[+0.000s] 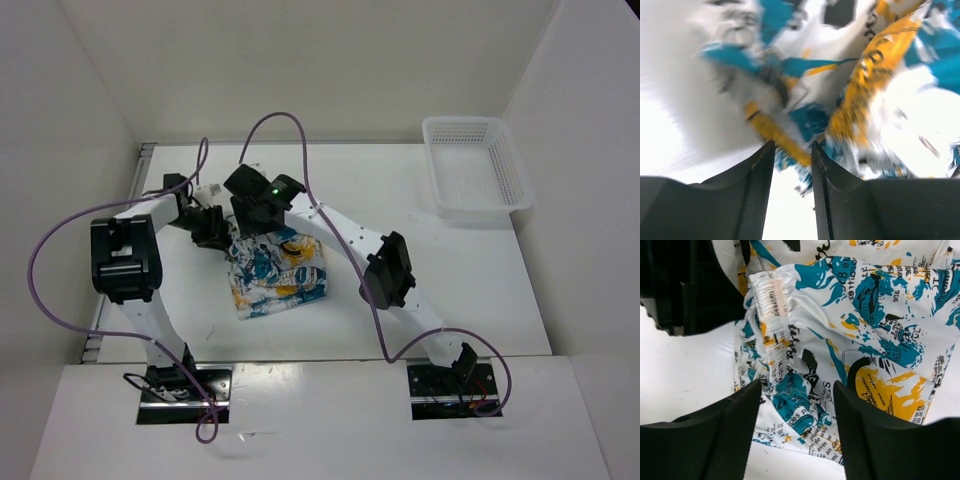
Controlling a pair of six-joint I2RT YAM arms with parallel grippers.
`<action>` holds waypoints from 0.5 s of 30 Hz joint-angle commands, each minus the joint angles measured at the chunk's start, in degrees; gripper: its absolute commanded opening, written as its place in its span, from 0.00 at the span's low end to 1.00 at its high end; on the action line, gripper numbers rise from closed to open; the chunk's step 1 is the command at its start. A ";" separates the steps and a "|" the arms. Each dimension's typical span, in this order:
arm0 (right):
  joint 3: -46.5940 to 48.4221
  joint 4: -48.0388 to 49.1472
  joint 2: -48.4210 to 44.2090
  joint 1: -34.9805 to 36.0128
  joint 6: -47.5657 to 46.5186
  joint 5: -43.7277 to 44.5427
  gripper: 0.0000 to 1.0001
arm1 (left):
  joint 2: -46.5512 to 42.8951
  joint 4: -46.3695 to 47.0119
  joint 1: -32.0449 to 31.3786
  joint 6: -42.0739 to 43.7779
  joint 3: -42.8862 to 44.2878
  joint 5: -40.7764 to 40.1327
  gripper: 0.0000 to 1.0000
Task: Fold and stack the shorts
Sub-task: Fold the shorts
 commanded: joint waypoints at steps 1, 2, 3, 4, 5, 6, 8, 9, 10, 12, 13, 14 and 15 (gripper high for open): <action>2.77 -1.26 -2.02 0.41 -0.83 -1.28 0.66 | -4.08 -3.80 1.43 1.50 4.33 -1.33 0.43; 2.25 -1.26 -2.02 0.41 -0.83 -1.28 0.66 | -4.70 -3.81 2.04 1.50 4.86 -1.32 0.45; 1.72 -1.26 -3.50 0.41 -0.83 -1.28 0.63 | -4.70 -4.50 2.05 1.50 5.39 -1.32 0.45; 1.71 -1.26 -4.04 0.41 -0.83 -0.67 0.58 | -6.01 -5.21 2.66 1.50 5.40 -1.32 0.45; 1.71 -1.26 -4.65 0.41 0.04 0.46 0.51 | -6.63 -5.21 2.66 1.50 6.18 -1.32 0.45; 0.58 -1.26 -5.53 -0.20 0.66 1.00 0.32 | -7.33 -5.21 2.66 1.50 6.71 -1.93 0.45; -1.61 1.62 -9.39 -1.69 1.36 1.96 0.15 | -9.88 -5.74 2.66 1.50 6.71 -1.94 0.36; -5.89 3.38 -11.32 -2.39 1.37 1.97 0.08 | -11.37 -5.74 2.66 1.50 7.24 -1.41 0.20; -8.72 5.40 -15.78 -4.14 1.89 1.97 0.08 | -11.99 -5.74 2.66 1.50 7.24 -0.10 0.14; -18.56 12.08 -20.55 -6.43 2.51 0.31 0.16 | -13.92 -5.74 1.45 1.50 5.15 3.94 0.10; -21.55 13.84 -22.66 -8.88 3.47 0.30 0.27 | -14.63 -5.74 0.13 1.50 4.35 3.95 0.16; -26.45 15.95 -25.98 -10.12 4.09 -0.57 0.37 | -15.33 -4.61 -2.67 1.50 3.12 4.47 0.28; -28.41 16.49 -27.24 -11.35 4.09 -0.58 0.52 | -16.90 -2.16 -3.92 1.50 1.63 4.48 0.44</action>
